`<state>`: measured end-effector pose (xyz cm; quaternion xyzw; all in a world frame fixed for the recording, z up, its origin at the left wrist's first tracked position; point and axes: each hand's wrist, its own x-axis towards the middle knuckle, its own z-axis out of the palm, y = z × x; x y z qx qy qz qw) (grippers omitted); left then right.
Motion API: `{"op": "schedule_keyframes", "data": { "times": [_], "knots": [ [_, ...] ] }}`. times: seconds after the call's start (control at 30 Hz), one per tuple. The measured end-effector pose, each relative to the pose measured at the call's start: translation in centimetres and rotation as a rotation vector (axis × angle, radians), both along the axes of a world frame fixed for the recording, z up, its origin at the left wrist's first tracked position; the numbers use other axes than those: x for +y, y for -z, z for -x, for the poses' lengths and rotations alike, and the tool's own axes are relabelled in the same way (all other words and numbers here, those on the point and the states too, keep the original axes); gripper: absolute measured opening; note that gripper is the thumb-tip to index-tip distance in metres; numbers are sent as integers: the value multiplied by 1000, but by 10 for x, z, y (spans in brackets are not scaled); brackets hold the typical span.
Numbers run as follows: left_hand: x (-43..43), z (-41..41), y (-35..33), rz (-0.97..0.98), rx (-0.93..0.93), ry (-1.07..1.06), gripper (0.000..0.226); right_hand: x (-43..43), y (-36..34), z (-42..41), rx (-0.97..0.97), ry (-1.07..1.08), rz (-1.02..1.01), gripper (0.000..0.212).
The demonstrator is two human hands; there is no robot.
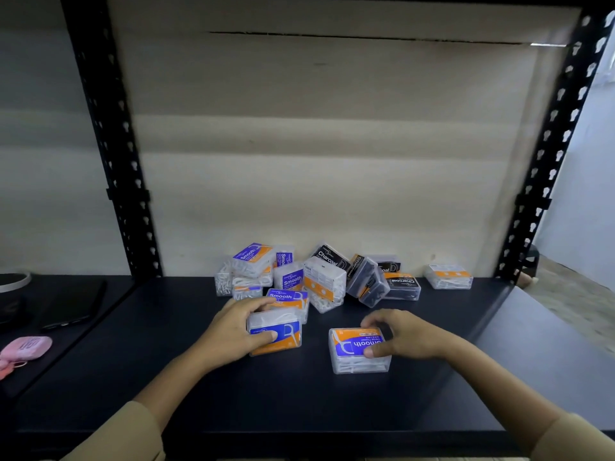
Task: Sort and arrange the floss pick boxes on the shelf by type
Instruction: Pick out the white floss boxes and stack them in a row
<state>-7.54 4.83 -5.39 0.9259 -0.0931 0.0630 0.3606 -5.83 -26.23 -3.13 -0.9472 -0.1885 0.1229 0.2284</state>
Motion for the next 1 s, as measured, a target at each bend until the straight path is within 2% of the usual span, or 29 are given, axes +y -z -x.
{"op": "schedule_keyframes", "data": {
  "times": [0.17, 0.33, 0.5, 0.6, 0.77, 0.83, 0.9, 1.0],
  "knots": [
    [-13, -4, -7, -173, -27, 28, 67, 1, 1, 3, 1, -21, -26, 62],
    [-16, -11, -9, -216, -33, 53, 62, -1, 4, 5, 33, -20, -23, 77],
    [-17, -9, -15, -27, 7, 72, 52, -1, 7, 7, 27, -23, -14, 76],
    [-13, -7, -17, -53, 16, 68, 57, 1, 7, 9, 7, -25, -25, 74],
    [-7, -5, -16, -117, 26, 82, 59, 6, 6, 11, -35, 10, -95, 52],
    [-6, -5, -16, -120, 27, 90, 59, 9, 5, 13, -11, 55, -109, 51],
    [-7, -4, -16, -126, 25, 92, 59, 14, 3, 19, -35, 109, -23, 55],
    [-7, -4, -15, -121, 22, 96, 59, 24, 3, 30, -222, 136, 297, 77]
  ]
}}
